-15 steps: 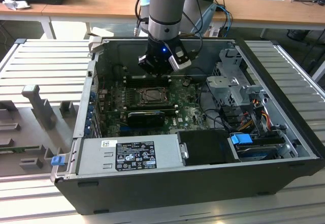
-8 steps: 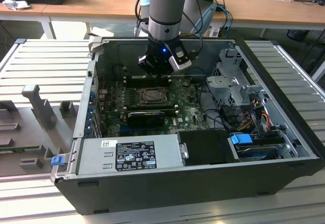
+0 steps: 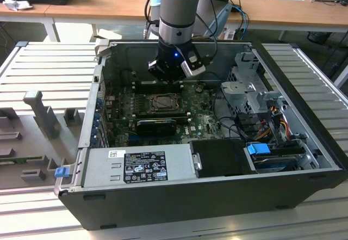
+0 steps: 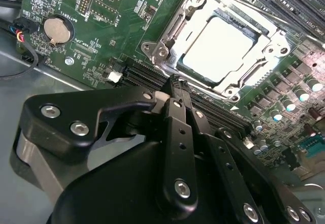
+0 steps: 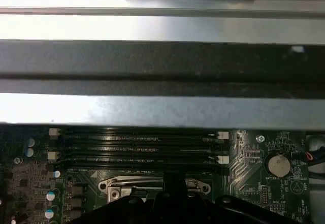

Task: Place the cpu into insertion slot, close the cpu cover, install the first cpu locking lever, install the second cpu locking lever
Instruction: 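Install the second cpu locking lever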

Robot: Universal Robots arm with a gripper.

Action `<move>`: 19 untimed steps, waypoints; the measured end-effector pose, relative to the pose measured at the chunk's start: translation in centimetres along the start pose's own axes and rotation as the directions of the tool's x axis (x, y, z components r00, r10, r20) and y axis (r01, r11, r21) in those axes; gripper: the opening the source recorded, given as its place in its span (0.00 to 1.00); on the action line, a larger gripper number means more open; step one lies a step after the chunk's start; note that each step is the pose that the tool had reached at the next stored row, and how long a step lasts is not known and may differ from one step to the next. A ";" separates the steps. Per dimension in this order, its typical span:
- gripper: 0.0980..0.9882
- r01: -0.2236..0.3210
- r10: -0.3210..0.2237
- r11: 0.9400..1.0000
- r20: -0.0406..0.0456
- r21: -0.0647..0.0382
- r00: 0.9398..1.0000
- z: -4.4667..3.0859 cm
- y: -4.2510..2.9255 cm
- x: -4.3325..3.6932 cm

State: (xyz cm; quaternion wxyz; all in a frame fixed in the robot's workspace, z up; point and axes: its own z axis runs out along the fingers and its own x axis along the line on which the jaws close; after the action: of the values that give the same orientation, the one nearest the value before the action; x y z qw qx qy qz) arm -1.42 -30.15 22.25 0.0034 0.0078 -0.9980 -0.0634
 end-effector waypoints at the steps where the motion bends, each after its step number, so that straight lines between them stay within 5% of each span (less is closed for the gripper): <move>1: 0.01 0.000 0.000 1.000 0.000 0.000 1.000 -0.01 -0.11 0.00; 9: 0.01 0.000 0.000 1.000 0.000 0.001 1.000 -0.23 -0.90 0.02; 10: 0.01 0.000 0.000 1.000 0.000 0.001 1.000 -0.37 -0.88 0.02; 12: 0.01 0.000 0.000 1.000 0.000 0.001 1.000 -1.91 -0.69 0.03; 15: 0.01 0.000 0.000 1.000 0.000 0.001 1.000 -2.05 -1.30 0.04; 19: 0.01 0.000 0.000 1.000 0.000 0.014 1.000 -2.11 -2.06 0.05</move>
State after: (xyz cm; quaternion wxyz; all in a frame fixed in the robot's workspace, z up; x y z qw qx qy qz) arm -1.43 -32.46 24.09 0.0035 0.0078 -0.9984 -0.0565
